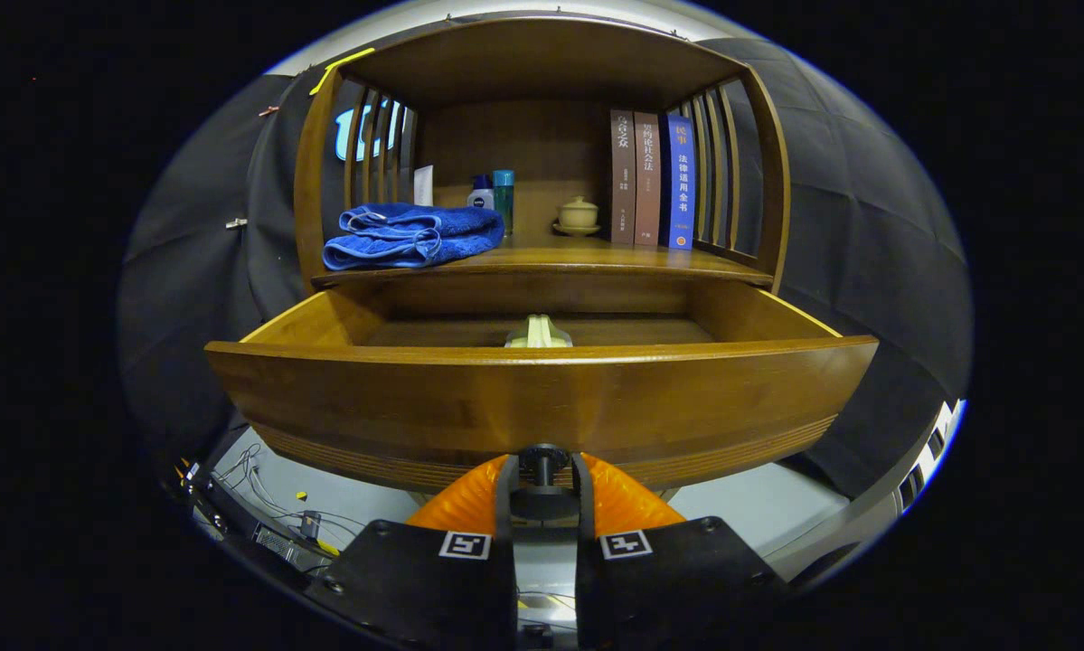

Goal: Pull open the drawer, take out the items inside it, and place them on the countertop above the cabinet.

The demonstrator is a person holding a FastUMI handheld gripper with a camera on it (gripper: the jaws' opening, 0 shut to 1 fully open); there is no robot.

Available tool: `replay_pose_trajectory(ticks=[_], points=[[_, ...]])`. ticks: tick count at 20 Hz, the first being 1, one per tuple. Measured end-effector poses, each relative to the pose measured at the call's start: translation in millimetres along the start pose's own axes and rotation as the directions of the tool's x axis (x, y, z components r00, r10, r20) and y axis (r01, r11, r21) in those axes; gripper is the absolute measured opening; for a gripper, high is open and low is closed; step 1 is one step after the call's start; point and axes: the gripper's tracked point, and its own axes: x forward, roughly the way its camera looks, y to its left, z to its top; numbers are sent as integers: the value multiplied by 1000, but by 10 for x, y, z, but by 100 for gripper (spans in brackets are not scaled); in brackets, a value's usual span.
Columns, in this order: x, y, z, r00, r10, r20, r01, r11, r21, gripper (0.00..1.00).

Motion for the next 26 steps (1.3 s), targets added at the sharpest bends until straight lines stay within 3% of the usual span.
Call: replay_pose_trajectory(ticks=[10,13,17,21,26], points=[[-162,55,-155,1000,-1,-21,0,1000,-20,31],[-184,70,-201,999,9,-45,-10,999,-33,58],[-479,57,141,1000,22,8,-22,1000,-7,98],[-483,74,845,997,29,65,-29,1000,-4,98],[82,90,1294,999,19,-44,-20,1000,-12,98]])
